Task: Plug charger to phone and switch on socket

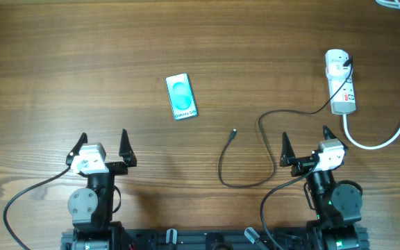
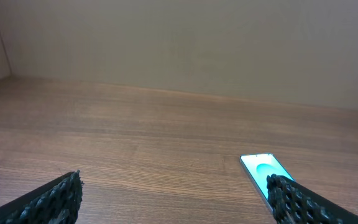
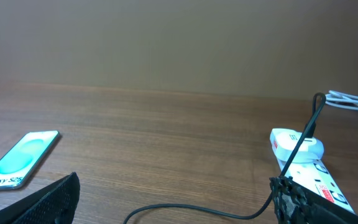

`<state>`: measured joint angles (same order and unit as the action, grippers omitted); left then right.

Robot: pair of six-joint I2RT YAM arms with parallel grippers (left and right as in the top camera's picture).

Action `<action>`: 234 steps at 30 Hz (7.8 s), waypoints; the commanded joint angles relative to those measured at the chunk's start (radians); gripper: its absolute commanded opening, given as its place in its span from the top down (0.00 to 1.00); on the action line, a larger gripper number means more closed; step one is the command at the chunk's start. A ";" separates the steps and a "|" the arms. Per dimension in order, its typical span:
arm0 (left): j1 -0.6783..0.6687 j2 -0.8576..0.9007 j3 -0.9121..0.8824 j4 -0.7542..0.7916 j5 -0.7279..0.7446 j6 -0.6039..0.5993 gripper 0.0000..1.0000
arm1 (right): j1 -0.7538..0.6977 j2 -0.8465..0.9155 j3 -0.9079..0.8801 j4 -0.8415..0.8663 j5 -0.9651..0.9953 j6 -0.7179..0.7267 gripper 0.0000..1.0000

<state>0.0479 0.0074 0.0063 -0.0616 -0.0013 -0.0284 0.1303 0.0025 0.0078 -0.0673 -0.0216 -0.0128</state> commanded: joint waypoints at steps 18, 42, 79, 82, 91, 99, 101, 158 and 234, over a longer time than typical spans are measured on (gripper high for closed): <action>0.016 -0.001 0.000 -0.012 0.000 -0.133 0.00 | -0.087 0.018 -0.002 0.068 -0.031 -0.013 0.00; 0.016 -0.001 0.000 -0.012 0.000 -0.133 0.00 | -0.087 0.018 -0.002 0.068 -0.031 -0.013 0.00; 0.016 -0.001 0.000 -0.012 0.000 -0.133 0.00 | -0.087 0.018 -0.002 0.068 -0.031 -0.013 0.01; 0.016 -0.001 0.000 -0.012 0.000 -0.133 0.00 | -0.087 0.018 -0.002 0.068 -0.031 -0.013 0.00; 0.016 -0.001 0.000 -0.012 0.000 -0.133 0.00 | -0.087 0.018 -0.002 0.068 -0.031 -0.013 0.00; 0.016 -0.001 0.000 -0.012 0.000 -0.133 0.00 | -0.087 0.018 -0.002 0.068 -0.031 -0.013 0.00; 0.016 -0.001 0.000 -0.012 0.000 -0.133 0.00 | -0.087 0.018 -0.002 0.068 -0.031 -0.013 0.00; 0.016 -0.001 0.000 -0.012 0.000 -0.133 0.00 | -0.087 0.018 -0.002 0.068 -0.031 -0.013 0.00; 0.016 0.299 0.443 -0.251 0.042 -0.198 0.00 | -0.087 0.018 -0.002 0.068 -0.031 -0.013 0.00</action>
<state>0.0555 0.1688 0.3122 -0.2749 0.0284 -0.2089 0.0467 0.0158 0.0063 -0.0051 -0.0372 -0.0139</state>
